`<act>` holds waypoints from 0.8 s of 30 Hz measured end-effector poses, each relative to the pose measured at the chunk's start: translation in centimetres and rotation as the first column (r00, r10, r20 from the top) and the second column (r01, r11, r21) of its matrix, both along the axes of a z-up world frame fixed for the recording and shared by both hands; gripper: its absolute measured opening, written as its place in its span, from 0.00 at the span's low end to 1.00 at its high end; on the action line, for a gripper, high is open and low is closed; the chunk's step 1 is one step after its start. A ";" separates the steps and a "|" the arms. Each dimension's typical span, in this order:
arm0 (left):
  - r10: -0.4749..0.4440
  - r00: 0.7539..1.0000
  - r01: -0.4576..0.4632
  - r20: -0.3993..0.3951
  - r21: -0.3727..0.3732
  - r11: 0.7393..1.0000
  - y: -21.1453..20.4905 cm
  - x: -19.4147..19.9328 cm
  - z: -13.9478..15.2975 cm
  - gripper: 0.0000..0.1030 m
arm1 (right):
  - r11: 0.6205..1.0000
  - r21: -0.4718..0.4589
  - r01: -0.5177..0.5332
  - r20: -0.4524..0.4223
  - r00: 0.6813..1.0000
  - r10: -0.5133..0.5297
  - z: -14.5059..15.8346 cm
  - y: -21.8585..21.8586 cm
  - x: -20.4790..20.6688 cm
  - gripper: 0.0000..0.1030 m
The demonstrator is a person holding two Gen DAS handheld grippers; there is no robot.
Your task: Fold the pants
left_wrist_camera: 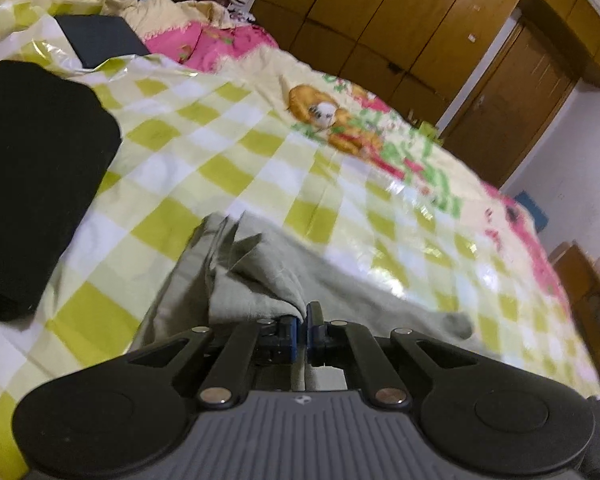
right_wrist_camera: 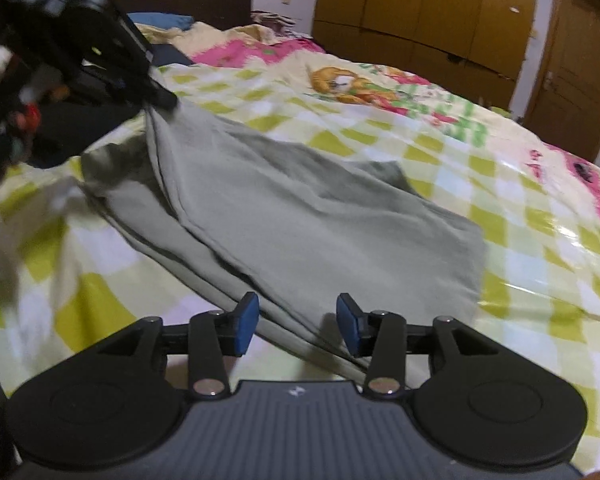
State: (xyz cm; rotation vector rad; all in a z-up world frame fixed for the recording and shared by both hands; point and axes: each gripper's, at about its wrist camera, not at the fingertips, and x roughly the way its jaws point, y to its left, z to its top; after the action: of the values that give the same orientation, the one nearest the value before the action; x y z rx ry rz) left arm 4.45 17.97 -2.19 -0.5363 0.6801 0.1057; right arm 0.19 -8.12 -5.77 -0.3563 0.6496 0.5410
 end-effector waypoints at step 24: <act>-0.003 0.998 0.002 -0.068 -0.011 1.000 1.1 -0.8 -2.6 0.18 | 0.977 -0.211 -0.027 0.136 0.989 0.056 -1.5 1.1 -0.8 0.50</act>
State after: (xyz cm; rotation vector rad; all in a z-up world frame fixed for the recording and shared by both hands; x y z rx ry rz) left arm 3.64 19.08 -4.80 -0.5441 0.7484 0.1185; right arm -0.59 -7.02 -7.31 -0.6018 0.5636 0.4837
